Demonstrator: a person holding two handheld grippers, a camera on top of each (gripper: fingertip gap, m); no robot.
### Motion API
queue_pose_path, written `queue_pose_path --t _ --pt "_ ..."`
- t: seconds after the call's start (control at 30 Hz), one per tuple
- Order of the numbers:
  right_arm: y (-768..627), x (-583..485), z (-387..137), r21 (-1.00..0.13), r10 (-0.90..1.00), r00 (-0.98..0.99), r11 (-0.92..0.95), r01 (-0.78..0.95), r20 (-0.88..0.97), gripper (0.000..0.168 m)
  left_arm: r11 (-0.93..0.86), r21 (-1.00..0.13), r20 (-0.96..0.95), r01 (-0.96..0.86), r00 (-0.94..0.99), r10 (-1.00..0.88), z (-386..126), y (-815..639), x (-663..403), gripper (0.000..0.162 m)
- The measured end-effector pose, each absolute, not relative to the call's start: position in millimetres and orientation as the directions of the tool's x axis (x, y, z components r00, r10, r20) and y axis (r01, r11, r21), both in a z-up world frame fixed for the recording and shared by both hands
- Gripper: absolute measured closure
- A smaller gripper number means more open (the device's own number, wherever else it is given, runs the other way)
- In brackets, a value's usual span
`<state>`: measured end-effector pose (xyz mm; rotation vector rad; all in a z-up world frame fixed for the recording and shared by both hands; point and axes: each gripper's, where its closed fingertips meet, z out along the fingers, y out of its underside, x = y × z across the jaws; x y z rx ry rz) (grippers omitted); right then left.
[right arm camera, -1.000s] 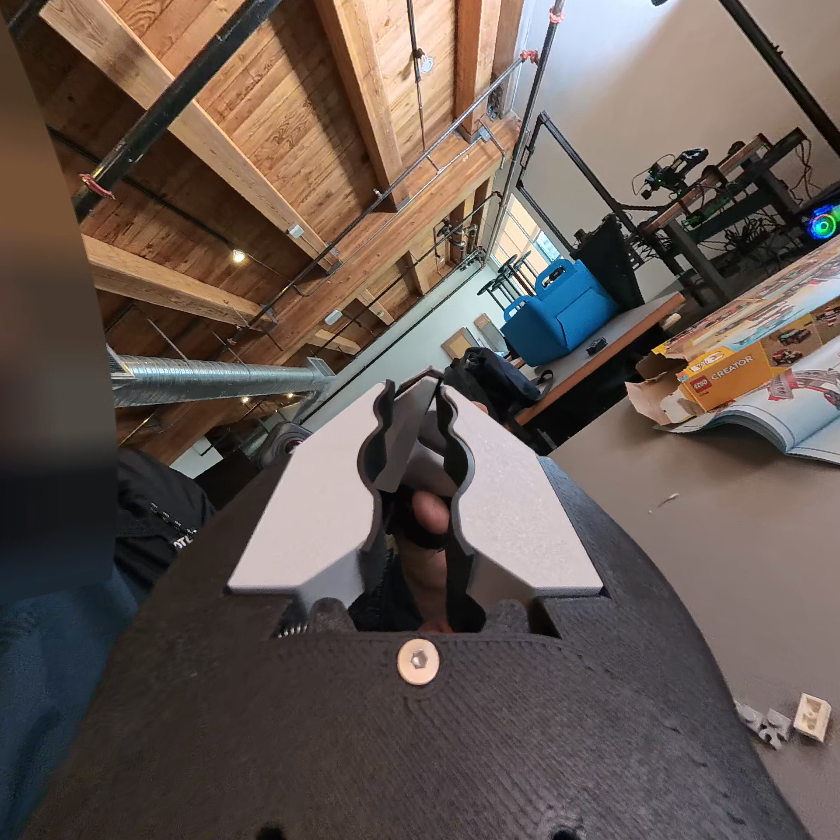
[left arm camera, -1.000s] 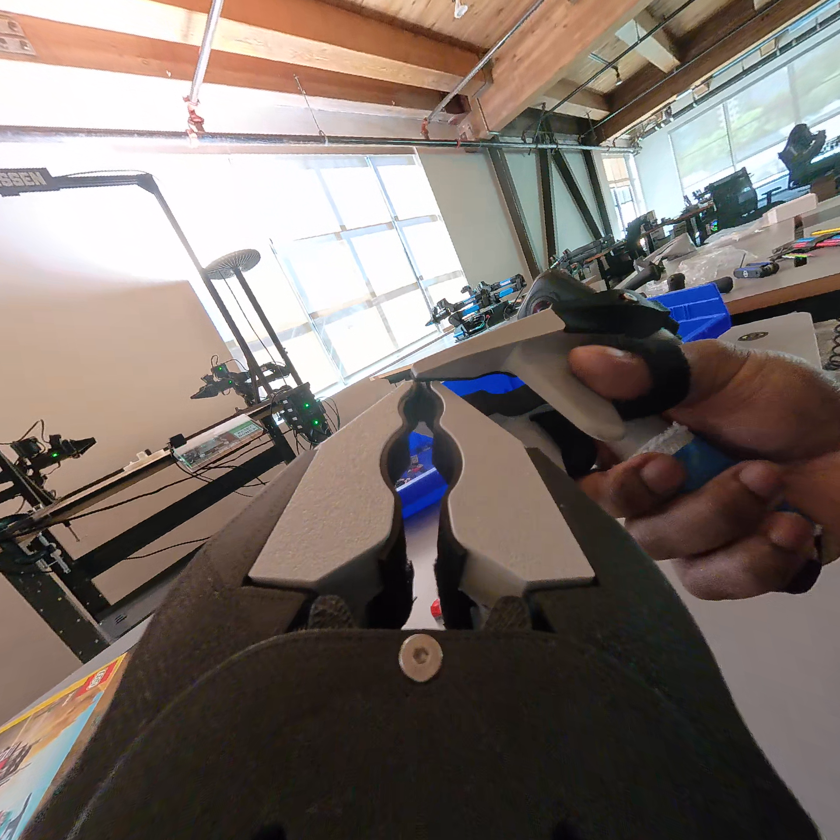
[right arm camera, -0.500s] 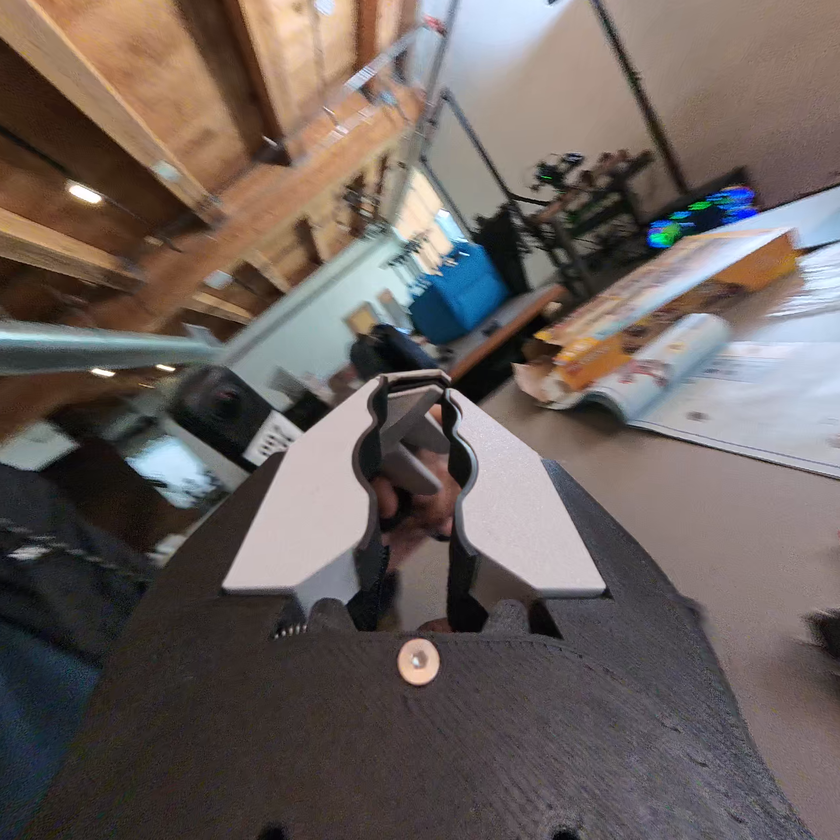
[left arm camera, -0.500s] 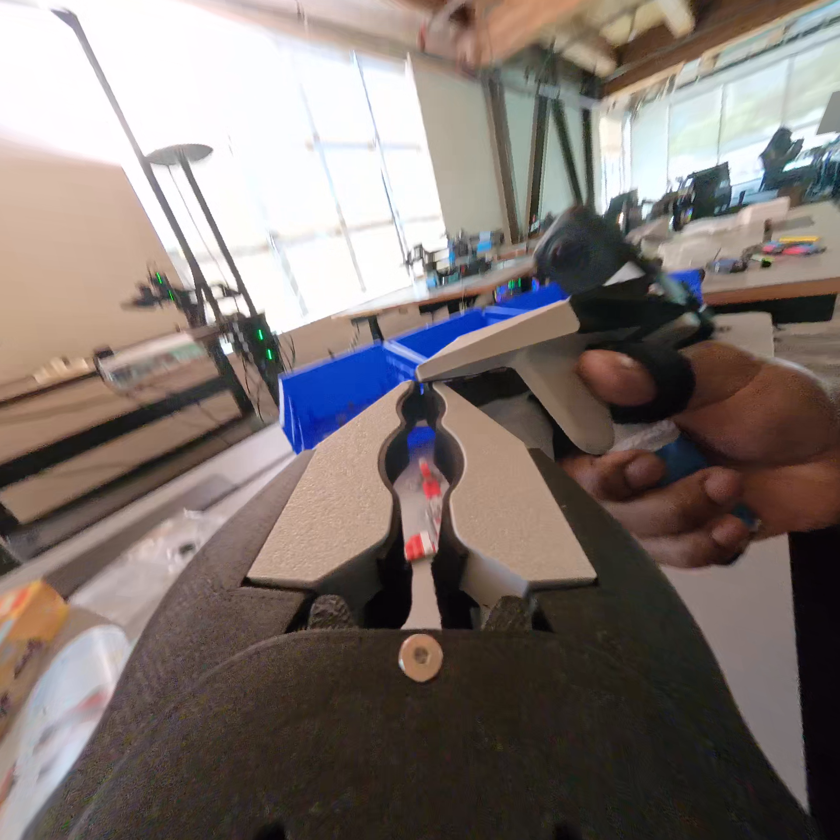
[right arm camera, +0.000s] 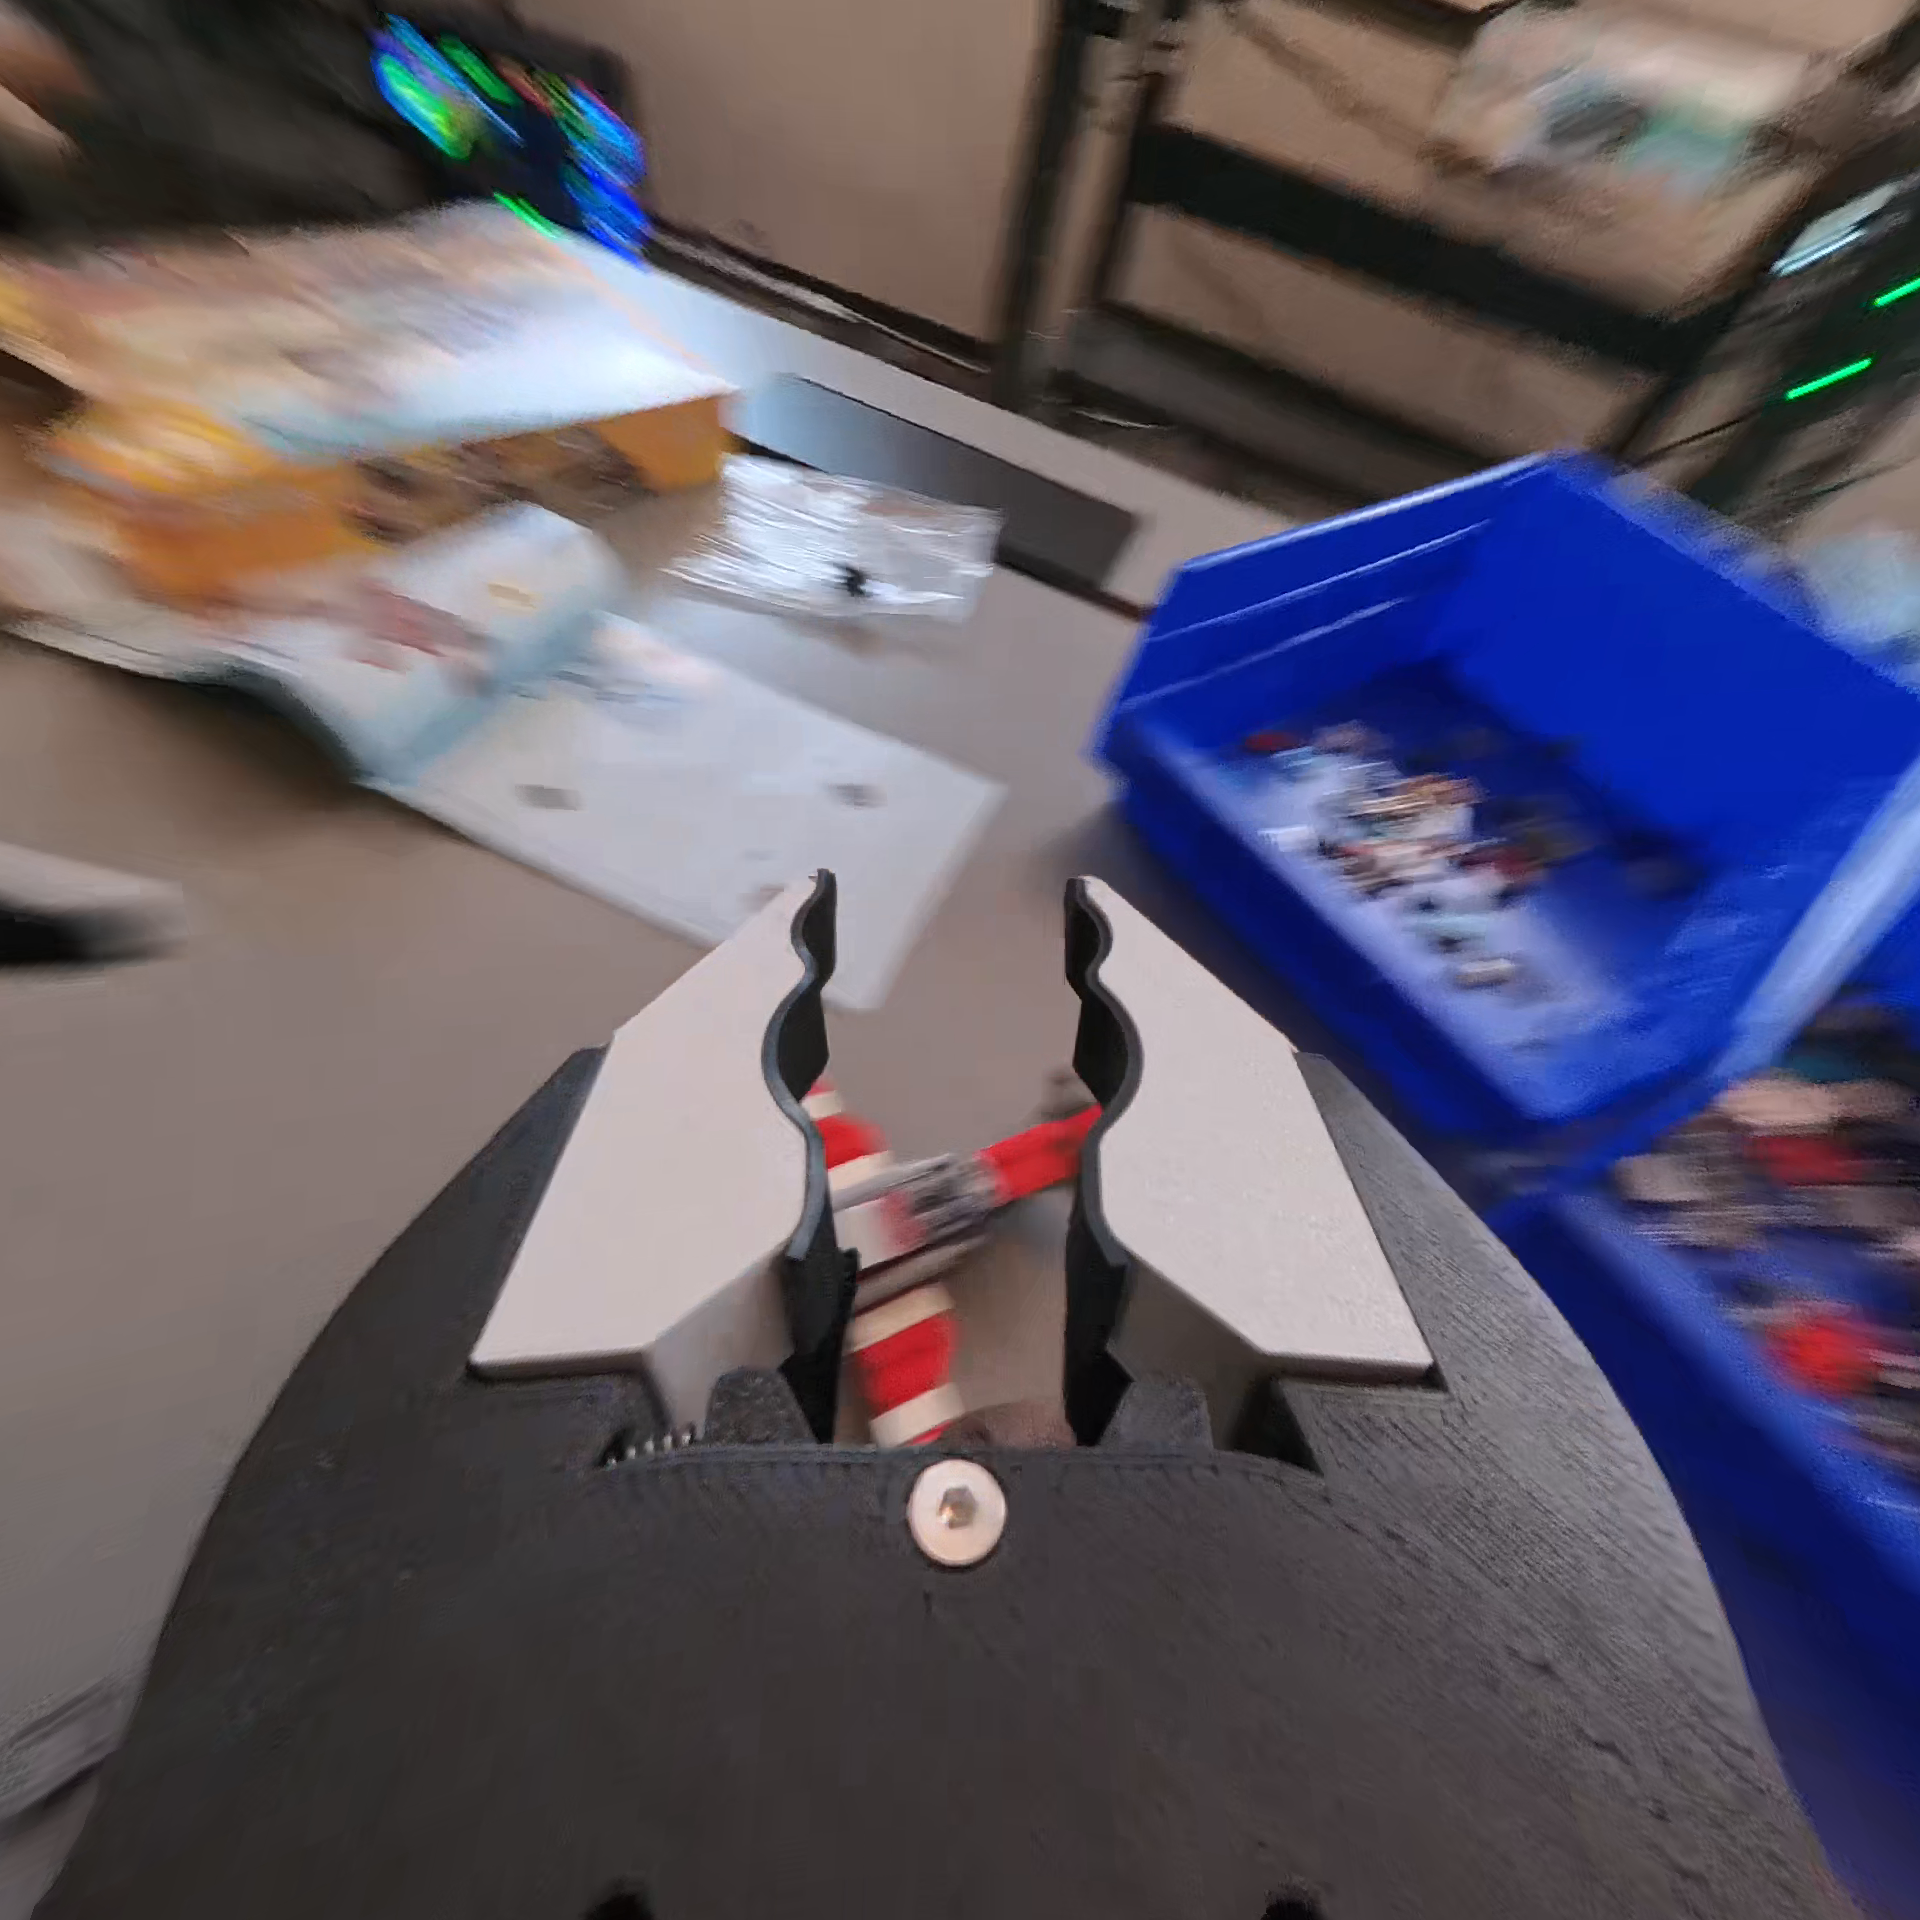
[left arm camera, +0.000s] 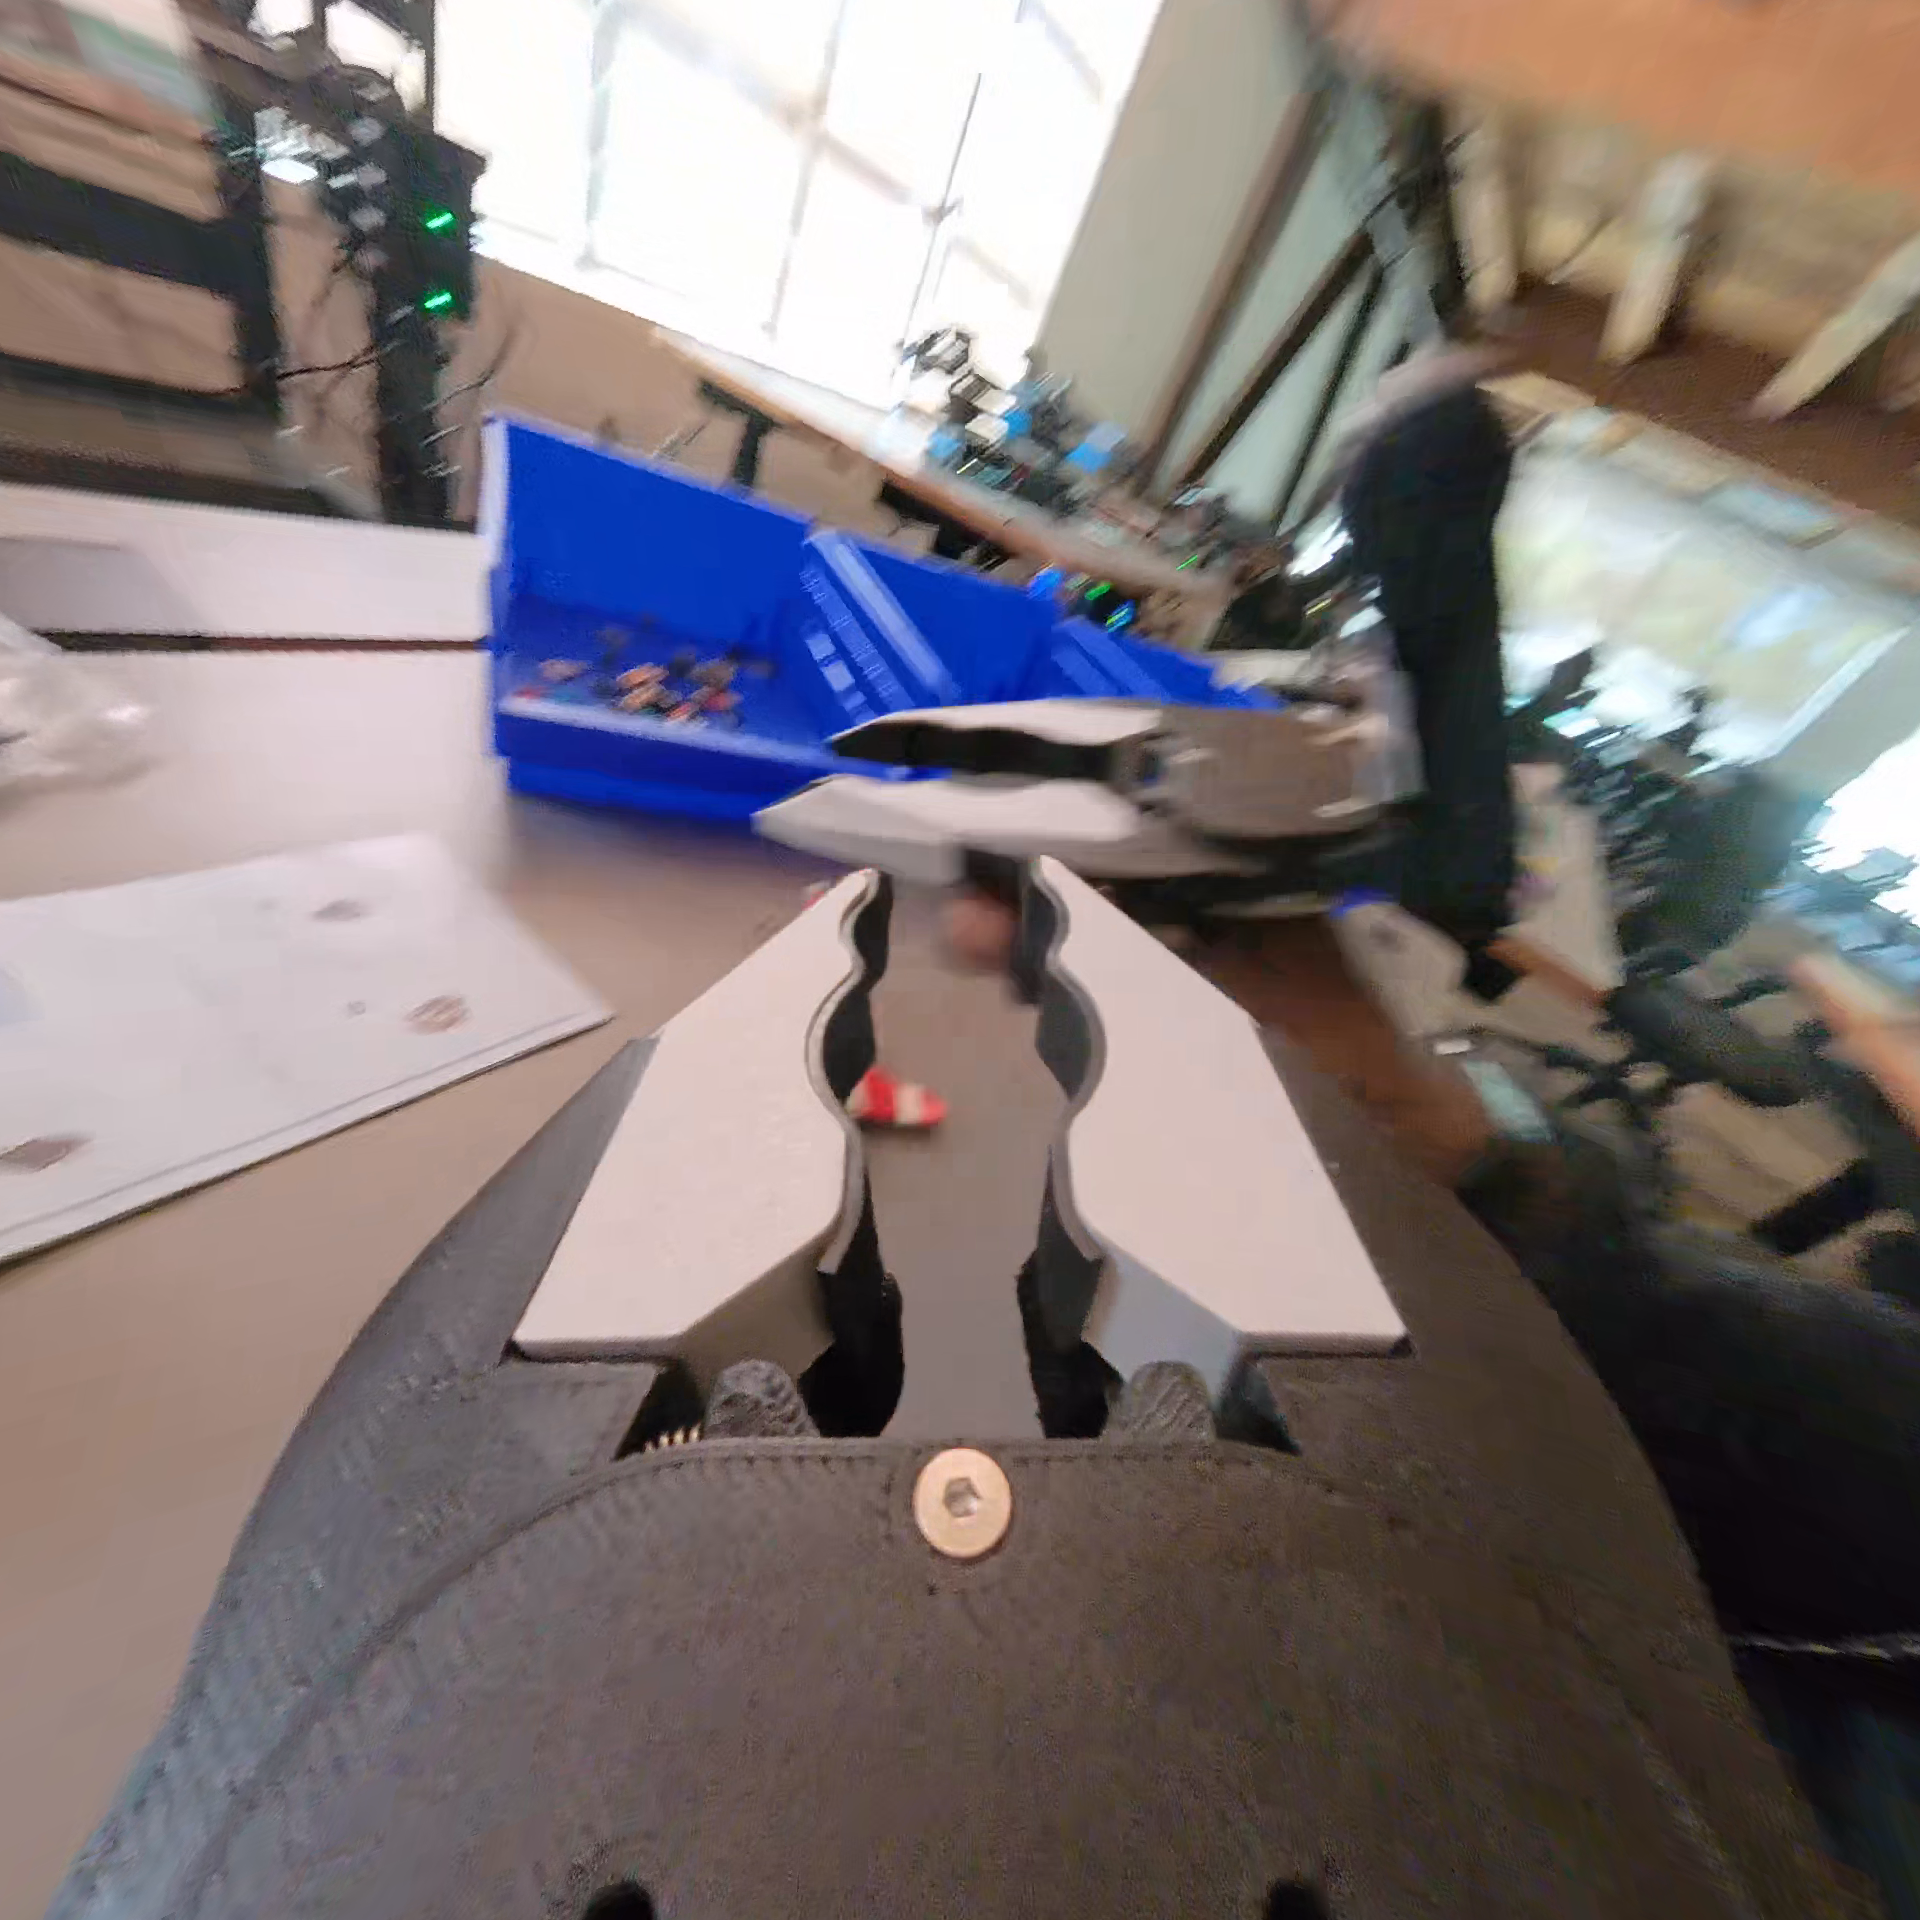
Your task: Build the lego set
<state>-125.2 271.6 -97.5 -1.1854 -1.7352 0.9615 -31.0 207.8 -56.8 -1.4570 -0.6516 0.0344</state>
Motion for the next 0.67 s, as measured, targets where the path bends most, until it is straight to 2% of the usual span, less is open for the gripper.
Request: queue_pose_path --t 0.13,0.27,0.47,0.67 --pt "289.2 -153.6 -99.7 -0.818 0.892 -0.106 0.445 0.365 0.438 0.117 0.233 -0.879 0.465 0.415 0.854 0.234 -30.3 227.0 -4.1 0.117" --pt "295.7 -166.7 -99.0 -0.759 0.832 -0.048 0.526 0.383 0.552 0.114 0.179 -0.876 0.482 0.448 0.830 0.281 -42.4 237.2 -2.3 0.107" --pt "293.1 -169.2 -101.6 -0.700 0.766 -0.021 0.598 0.389 0.643 0.113 0.183 -0.854 0.520 0.487 0.785 0.337 -50.7 238.9 -7.9 0.106" --pt "291.5 -166.1 -103.7 -0.689 0.753 -0.017 0.611 0.390 0.658 0.113 0.172 -0.844 0.534 0.507 0.768 0.354 -55.1 237.5 -9.6 0.104"
